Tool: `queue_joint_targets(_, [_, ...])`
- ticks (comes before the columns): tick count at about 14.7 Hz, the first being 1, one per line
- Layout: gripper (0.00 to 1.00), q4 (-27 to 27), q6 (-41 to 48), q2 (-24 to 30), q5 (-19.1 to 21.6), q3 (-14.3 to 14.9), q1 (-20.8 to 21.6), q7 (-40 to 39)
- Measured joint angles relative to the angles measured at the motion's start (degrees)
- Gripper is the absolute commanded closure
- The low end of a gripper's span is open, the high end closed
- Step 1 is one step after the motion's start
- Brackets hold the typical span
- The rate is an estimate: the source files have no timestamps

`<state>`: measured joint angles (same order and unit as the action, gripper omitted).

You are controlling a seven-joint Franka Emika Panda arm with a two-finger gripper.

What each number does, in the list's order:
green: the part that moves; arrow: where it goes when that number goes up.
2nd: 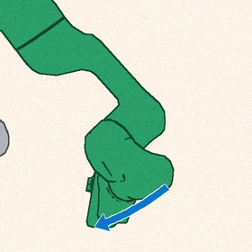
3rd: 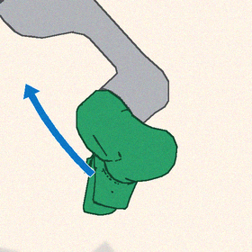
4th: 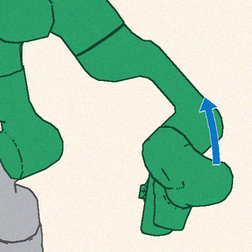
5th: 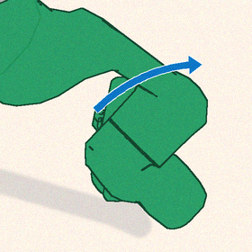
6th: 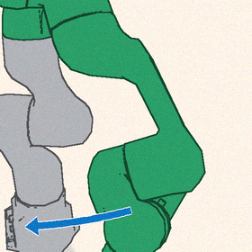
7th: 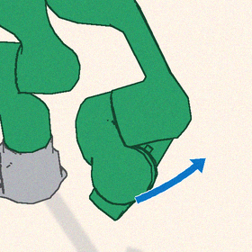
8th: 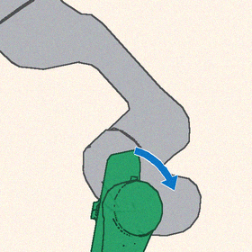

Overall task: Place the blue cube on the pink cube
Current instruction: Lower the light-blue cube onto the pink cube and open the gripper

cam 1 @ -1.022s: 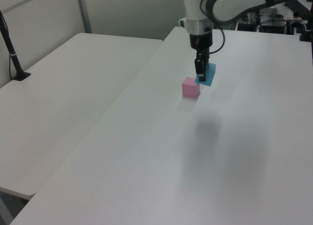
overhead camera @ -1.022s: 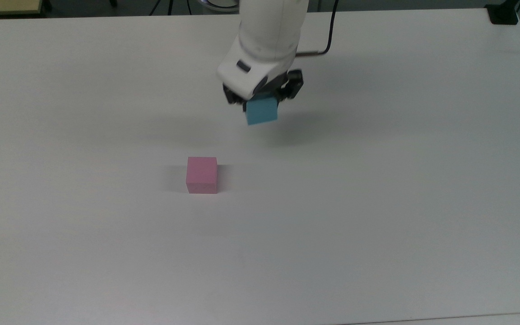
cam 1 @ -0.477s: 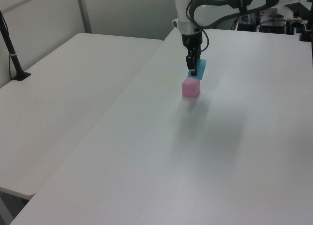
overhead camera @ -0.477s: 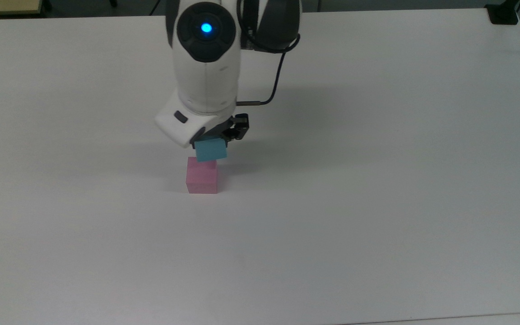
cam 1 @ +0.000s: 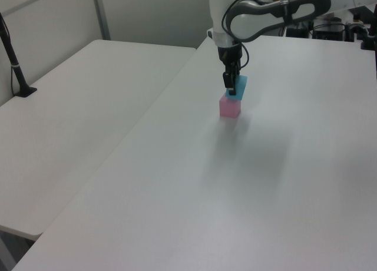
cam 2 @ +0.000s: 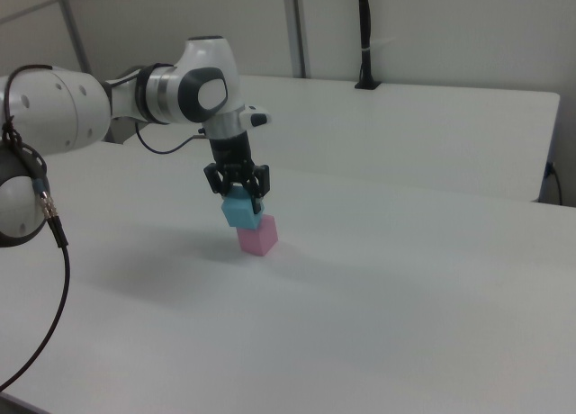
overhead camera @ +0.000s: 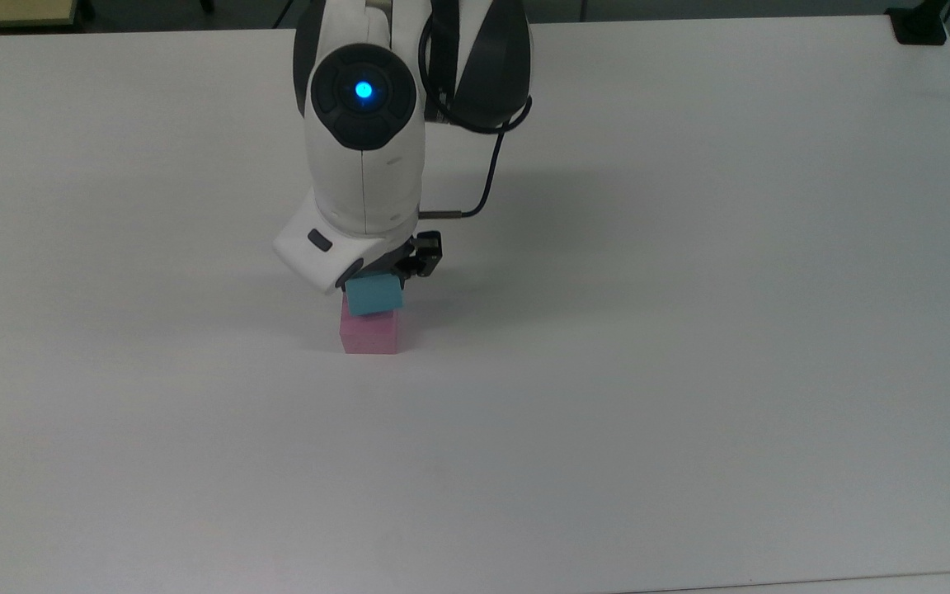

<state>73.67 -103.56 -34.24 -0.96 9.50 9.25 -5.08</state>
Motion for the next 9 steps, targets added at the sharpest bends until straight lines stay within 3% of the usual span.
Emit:
queue_joint_targets(2, [0.98, 0.0, -1.8, -0.9, 0.0, 0.1, 0.0, 0.6])
queue_joint_targets(3, [0.86, 0.0, -2.6, -1.2, 0.0, 0.1, 0.0, 1.1])
queue_joint_targets(4, [0.59, -0.1, -2.8, -1.2, 0.0, 0.1, 0.0, 1.2])
queue_joint_targets(5, [0.08, -0.1, -2.8, -1.2, 0.0, 0.1, 0.0, 1.2])
queue_joint_targets(6, [0.00, -0.1, -2.8, -1.2, 0.0, 0.2, 0.0, 1.3])
queue_joint_targets(9, [0.00, -0.1, -2.8, -1.2, 0.2, 0.7, -0.2, 1.6])
